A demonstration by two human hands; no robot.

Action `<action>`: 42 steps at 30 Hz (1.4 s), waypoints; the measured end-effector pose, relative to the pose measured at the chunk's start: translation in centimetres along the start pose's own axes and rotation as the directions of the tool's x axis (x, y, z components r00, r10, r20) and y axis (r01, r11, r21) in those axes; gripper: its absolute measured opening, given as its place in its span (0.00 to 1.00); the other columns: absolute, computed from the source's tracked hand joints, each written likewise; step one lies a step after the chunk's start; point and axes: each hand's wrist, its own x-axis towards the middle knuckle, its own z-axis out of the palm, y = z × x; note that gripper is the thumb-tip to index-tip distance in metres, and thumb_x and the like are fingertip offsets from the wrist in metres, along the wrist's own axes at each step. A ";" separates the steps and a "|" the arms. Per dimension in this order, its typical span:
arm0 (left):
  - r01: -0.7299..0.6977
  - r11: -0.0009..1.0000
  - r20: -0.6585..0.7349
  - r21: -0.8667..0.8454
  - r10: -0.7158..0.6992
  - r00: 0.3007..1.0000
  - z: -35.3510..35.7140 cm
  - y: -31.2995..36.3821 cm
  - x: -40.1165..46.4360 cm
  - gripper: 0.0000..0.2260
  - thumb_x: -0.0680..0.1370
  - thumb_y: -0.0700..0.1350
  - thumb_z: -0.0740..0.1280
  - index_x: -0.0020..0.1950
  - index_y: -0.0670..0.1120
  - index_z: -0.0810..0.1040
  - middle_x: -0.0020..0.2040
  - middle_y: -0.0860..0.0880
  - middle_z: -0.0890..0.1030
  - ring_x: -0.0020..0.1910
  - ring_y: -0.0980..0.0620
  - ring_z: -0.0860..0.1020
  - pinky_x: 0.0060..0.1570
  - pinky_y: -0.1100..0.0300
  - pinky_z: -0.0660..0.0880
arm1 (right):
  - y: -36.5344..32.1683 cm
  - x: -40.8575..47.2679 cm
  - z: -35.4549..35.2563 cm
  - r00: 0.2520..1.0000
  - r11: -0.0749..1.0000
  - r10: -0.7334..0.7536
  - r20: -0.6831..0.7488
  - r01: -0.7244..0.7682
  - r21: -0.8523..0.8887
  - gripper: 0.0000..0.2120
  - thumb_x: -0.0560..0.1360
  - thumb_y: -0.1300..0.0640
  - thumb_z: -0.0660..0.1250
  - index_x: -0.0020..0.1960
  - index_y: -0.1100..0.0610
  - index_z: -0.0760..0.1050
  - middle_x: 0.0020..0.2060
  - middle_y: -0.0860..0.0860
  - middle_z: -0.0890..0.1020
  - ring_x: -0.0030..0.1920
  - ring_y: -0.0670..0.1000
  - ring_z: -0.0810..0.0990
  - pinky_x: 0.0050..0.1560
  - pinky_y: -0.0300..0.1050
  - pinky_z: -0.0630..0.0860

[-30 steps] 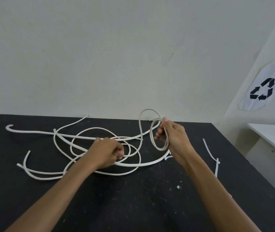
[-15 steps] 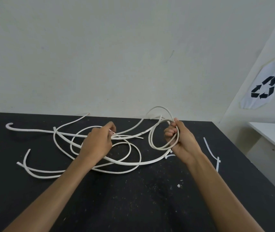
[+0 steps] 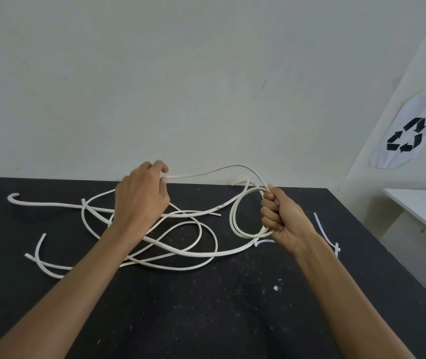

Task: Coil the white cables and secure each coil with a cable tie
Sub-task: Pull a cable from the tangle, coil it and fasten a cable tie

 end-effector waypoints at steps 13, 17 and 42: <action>-0.132 0.981 0.203 0.140 0.102 0.974 -1.8 1.8 2.6 0.07 0.78 0.38 0.74 0.50 0.49 0.88 0.49 0.50 0.82 0.46 0.46 0.82 0.43 0.55 0.72 | -1.6 -0.7 0.8 0.979 0.975 -0.154 0.136 0.129 0.179 0.19 0.88 0.45 0.60 0.43 0.55 0.70 0.28 0.46 0.60 0.23 0.44 0.59 0.22 0.36 0.58; -0.341 0.940 0.483 -0.014 0.305 0.821 0.8 3.3 -0.8 0.08 0.79 0.42 0.72 0.51 0.54 0.87 0.50 0.56 0.82 0.52 0.53 0.81 0.56 0.54 0.70 | -1.0 -1.1 1.6 0.985 0.992 -0.116 0.128 0.122 -0.038 0.18 0.88 0.45 0.60 0.44 0.55 0.70 0.28 0.46 0.60 0.24 0.43 0.57 0.22 0.36 0.54; 0.238 0.698 0.287 -0.675 -0.049 0.957 1.4 2.2 -1.8 0.06 0.77 0.50 0.78 0.43 0.51 0.85 0.38 0.53 0.86 0.40 0.52 0.84 0.48 0.57 0.82 | 0.8 -2.7 2.5 0.963 0.861 0.134 0.235 0.005 -0.508 0.22 0.86 0.40 0.62 0.45 0.57 0.75 0.32 0.49 0.68 0.22 0.44 0.59 0.19 0.37 0.51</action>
